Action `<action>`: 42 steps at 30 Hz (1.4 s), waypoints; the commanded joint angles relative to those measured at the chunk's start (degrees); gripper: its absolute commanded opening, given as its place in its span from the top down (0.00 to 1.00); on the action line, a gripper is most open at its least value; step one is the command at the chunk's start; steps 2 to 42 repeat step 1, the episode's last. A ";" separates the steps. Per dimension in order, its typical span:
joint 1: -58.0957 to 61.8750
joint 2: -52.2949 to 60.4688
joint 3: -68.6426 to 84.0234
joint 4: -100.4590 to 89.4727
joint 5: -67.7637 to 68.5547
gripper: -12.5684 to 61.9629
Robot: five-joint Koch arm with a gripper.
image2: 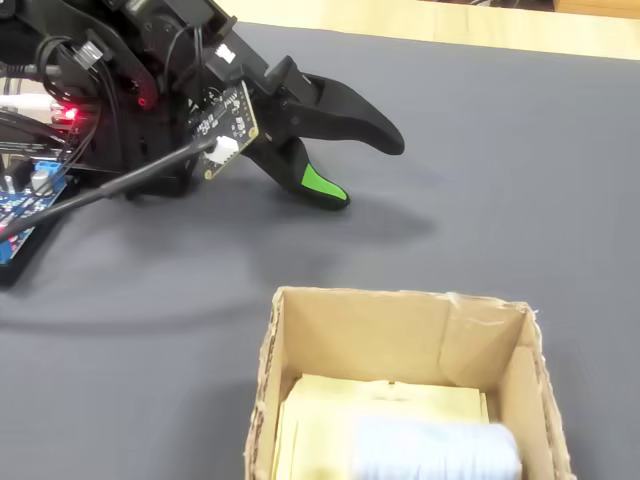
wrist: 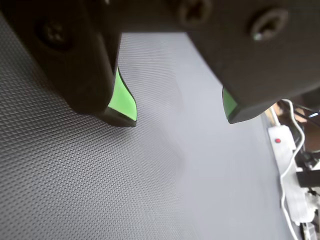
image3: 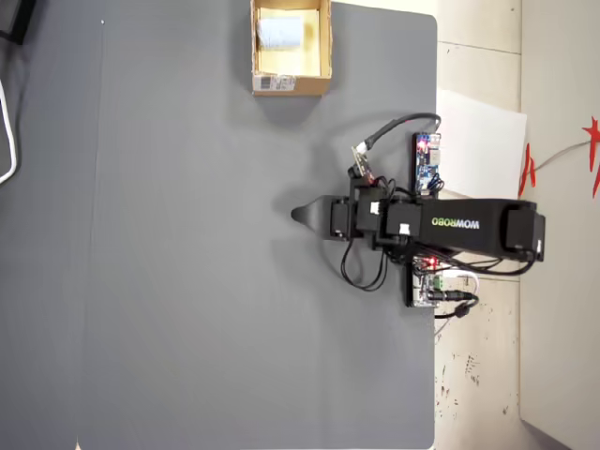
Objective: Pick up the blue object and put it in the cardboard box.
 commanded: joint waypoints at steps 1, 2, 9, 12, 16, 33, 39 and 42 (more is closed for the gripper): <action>0.44 5.01 2.20 3.25 1.32 0.37; 0.44 5.01 2.20 3.25 1.32 0.37; 0.44 5.01 2.20 3.25 1.32 0.37; 0.44 5.01 2.20 3.25 1.32 0.37; 0.44 5.01 2.20 3.25 1.32 0.37; 0.44 5.01 2.20 3.25 1.32 0.37; 0.44 5.01 2.20 3.25 1.32 0.37; 0.44 5.01 2.20 3.25 1.32 0.37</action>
